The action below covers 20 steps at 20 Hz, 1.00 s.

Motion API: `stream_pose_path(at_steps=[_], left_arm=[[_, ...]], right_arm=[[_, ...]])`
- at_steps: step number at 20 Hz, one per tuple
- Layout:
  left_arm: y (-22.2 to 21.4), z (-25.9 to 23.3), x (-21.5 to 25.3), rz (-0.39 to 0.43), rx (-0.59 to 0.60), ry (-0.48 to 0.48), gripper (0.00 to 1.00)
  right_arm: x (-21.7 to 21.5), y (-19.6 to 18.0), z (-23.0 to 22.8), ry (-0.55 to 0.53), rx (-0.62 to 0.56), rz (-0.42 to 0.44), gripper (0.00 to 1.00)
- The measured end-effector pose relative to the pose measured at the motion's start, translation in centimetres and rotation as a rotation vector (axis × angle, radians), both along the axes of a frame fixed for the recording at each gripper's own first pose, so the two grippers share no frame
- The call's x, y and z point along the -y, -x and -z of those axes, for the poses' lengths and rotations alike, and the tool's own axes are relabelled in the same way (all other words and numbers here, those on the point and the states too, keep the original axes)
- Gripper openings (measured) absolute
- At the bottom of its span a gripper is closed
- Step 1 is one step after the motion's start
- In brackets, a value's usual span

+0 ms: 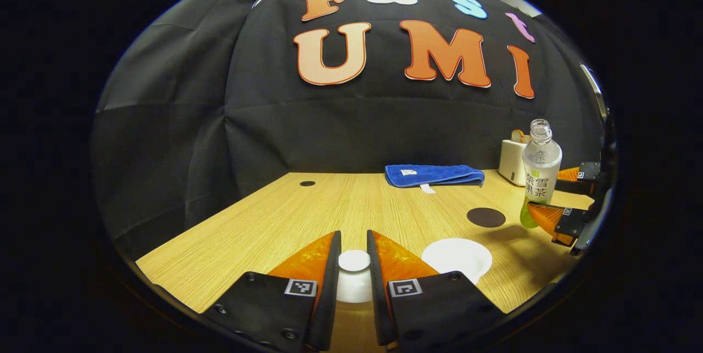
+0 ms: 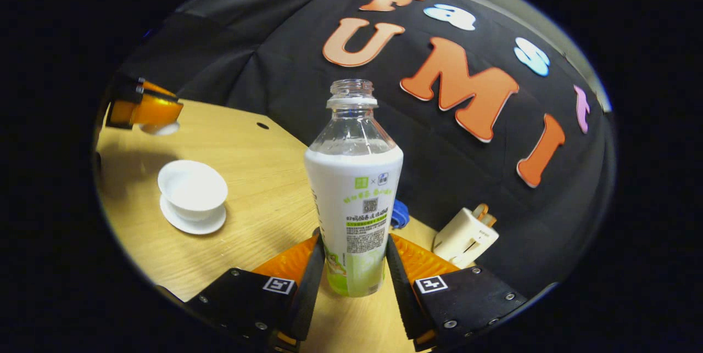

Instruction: Open the teacup lid with one hand, grasp the water bottle and pour water into the teacup with the other hand; after pouring, place the water bottle on the coaster and then close the teacup lid.

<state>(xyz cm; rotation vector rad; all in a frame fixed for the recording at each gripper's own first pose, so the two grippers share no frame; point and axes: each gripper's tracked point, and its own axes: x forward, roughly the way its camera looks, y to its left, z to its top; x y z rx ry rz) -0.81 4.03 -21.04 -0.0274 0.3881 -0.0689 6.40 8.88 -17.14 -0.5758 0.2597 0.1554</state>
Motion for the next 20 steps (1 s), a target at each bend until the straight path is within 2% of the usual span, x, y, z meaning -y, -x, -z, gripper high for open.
stream_pose_path(at_steps=[1,2,5,7,10,15,20], left_arm=[[0.1,0.1,-0.1,-0.002,-0.003,0.001,0.33],[0.1,0.1,-0.2,-0.004,-0.004,0.000,0.33],[-0.1,0.6,-0.4,-0.007,-0.008,0.000,0.33],[0.1,0.8,-0.8,-0.011,-0.011,0.006,0.33],[0.3,1.7,-0.8,-0.011,-0.031,0.024,0.33],[0.2,1.6,-1.7,-0.018,-0.026,0.025,0.33],[0.4,1.8,-2.4,-0.023,-0.029,0.038,0.34]], right_arm=[[-0.1,0.0,-0.2,0.059,0.019,-0.015,0.68],[-0.6,-0.2,-0.3,0.101,0.030,-0.034,0.65],[-2.1,-0.7,-0.3,0.199,0.050,-0.109,0.65],[-2.7,-0.7,-0.6,0.301,0.087,-0.149,0.64],[-3.3,-1.4,-1.7,0.445,0.158,-0.170,0.64],[-3.6,-1.7,-2.0,0.565,0.190,-0.224,0.64],[-3.9,-2.1,-2.2,0.736,0.242,-0.298,0.64]])
